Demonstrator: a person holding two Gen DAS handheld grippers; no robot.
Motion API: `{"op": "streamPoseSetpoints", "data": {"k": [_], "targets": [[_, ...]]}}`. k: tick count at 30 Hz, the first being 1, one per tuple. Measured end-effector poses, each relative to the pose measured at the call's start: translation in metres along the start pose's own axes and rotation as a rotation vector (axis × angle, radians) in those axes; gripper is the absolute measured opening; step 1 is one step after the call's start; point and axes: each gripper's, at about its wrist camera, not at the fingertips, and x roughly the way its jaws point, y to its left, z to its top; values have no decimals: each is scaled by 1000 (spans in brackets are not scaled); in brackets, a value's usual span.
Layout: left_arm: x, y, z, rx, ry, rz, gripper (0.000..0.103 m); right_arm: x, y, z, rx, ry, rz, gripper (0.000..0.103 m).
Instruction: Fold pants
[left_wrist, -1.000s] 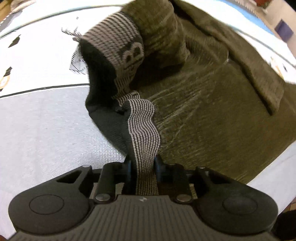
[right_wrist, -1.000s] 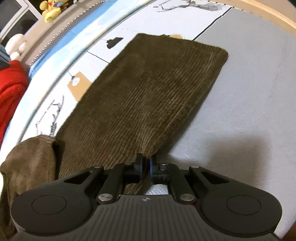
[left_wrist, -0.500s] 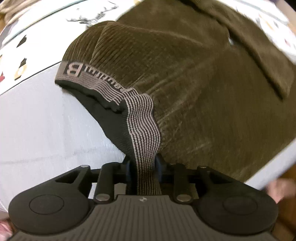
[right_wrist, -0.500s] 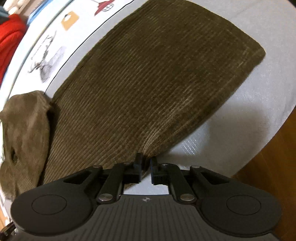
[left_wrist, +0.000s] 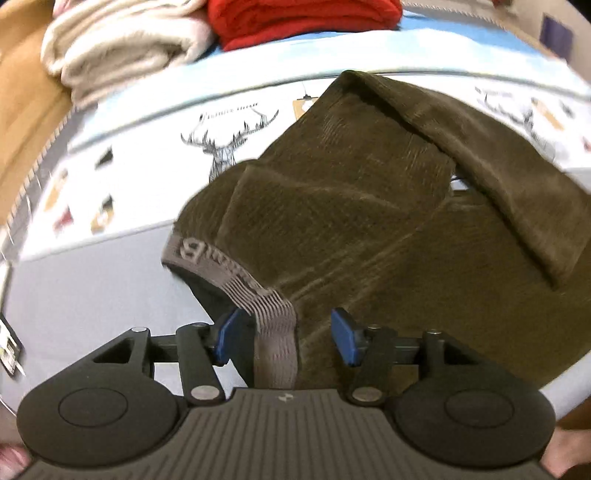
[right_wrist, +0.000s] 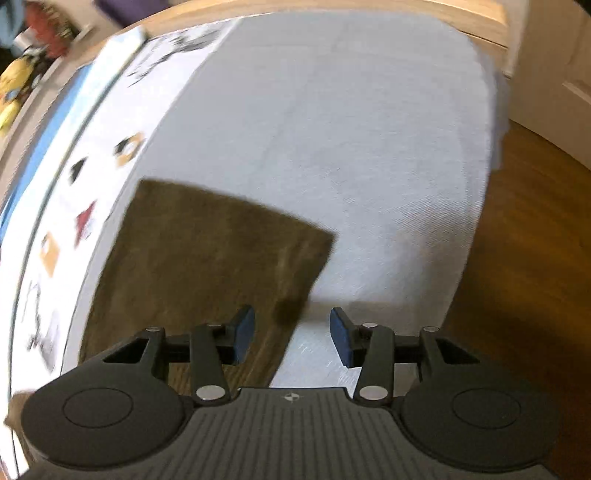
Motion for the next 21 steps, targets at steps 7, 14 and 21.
{"op": "streamPoseSetpoints", "data": {"k": [7, 14, 21], "targets": [[26, 3, 1, -19, 57, 23, 59, 19, -5, 10, -66, -34, -11, 47], [33, -5, 9, -15, 60, 26, 59, 22, 0, 17, -102, -76, -38, 17], [30, -14, 14, 6, 41, 1, 59, 4, -20, 22, 18, -133, -104, 16]]}}
